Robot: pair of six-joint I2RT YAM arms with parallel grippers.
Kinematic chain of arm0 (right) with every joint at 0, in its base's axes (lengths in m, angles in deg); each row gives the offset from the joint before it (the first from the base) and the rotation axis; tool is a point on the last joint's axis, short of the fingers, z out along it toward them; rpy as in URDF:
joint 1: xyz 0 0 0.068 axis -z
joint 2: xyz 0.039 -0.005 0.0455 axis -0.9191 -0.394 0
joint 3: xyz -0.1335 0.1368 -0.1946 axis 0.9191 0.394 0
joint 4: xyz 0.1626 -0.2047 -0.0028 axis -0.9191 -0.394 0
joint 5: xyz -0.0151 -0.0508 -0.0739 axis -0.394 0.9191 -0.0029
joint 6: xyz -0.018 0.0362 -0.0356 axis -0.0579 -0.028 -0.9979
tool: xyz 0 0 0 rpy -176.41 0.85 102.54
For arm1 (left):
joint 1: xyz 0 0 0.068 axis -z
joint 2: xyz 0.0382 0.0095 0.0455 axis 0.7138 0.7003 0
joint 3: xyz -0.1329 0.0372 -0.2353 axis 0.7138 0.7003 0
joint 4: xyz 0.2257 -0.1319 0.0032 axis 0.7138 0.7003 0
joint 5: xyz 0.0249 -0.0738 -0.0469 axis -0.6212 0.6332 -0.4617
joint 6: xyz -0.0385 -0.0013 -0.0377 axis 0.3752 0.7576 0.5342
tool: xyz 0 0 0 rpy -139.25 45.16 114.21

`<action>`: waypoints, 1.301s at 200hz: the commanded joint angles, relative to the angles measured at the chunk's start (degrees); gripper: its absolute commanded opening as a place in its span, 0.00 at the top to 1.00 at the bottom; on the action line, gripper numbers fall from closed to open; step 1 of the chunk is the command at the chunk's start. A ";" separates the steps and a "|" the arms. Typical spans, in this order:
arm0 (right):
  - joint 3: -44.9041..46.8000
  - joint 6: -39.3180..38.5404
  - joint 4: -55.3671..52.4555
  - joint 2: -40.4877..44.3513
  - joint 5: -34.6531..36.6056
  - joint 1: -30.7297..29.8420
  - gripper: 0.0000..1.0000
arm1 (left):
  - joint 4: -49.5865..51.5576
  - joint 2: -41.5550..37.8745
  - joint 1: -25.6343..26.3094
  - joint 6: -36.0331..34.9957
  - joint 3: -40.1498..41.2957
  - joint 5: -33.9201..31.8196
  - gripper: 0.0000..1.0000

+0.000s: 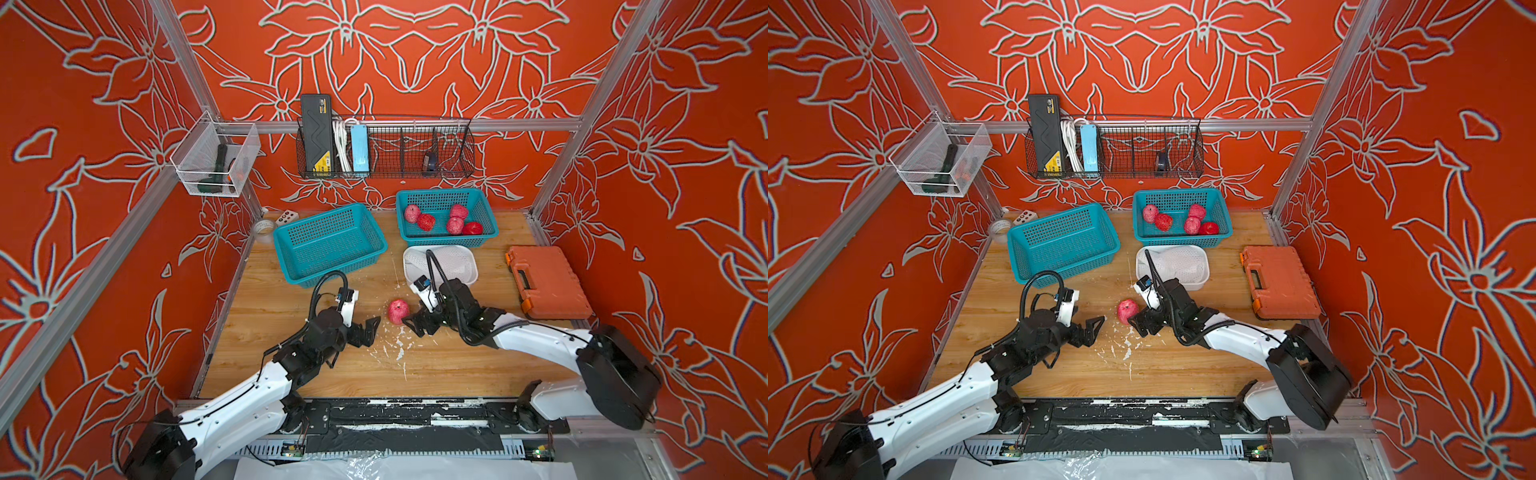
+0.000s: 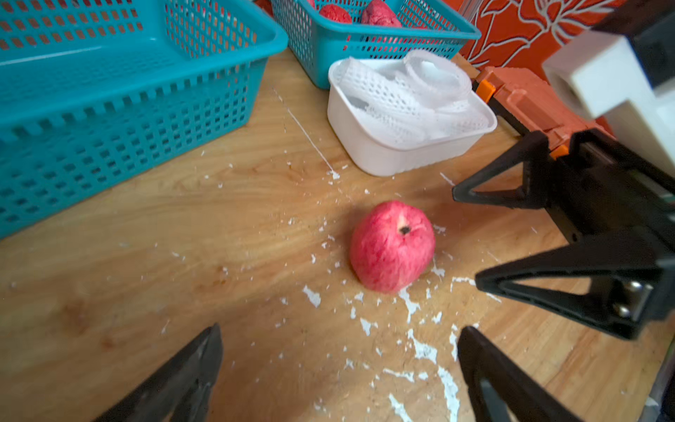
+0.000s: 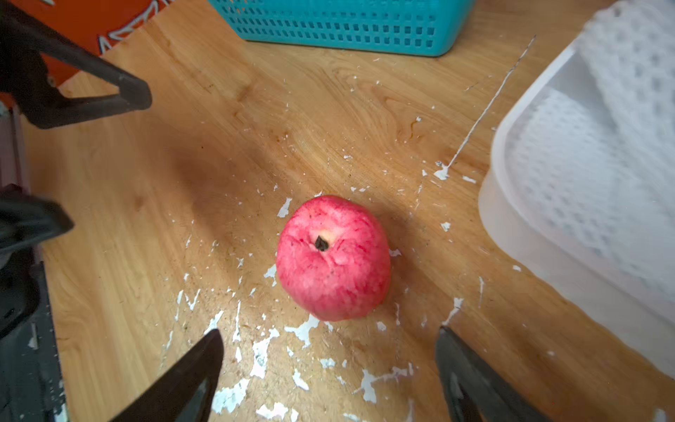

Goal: Remove foam nets from apples
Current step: Pick up the apple from the center of the board, then place the apple in the basket.

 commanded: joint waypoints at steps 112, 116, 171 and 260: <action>-10.79 -2.09 5.39 -17.10 0.70 -2.82 0.42 | -2.00 -7.64 -0.12 -0.78 6.38 6.35 0.02; -10.77 -2.14 5.36 -16.95 0.66 -2.80 0.46 | -2.01 -8.02 -0.11 -0.78 6.41 6.34 0.02; -13.12 0.64 4.31 -8.90 1.06 -1.87 0.83 | -6.84 -8.41 -0.10 -4.07 1.16 6.80 0.02; -34.10 9.89 -5.08 -11.21 6.11 28.02 0.87 | -16.80 28.85 -0.09 -14.53 -33.03 14.52 0.02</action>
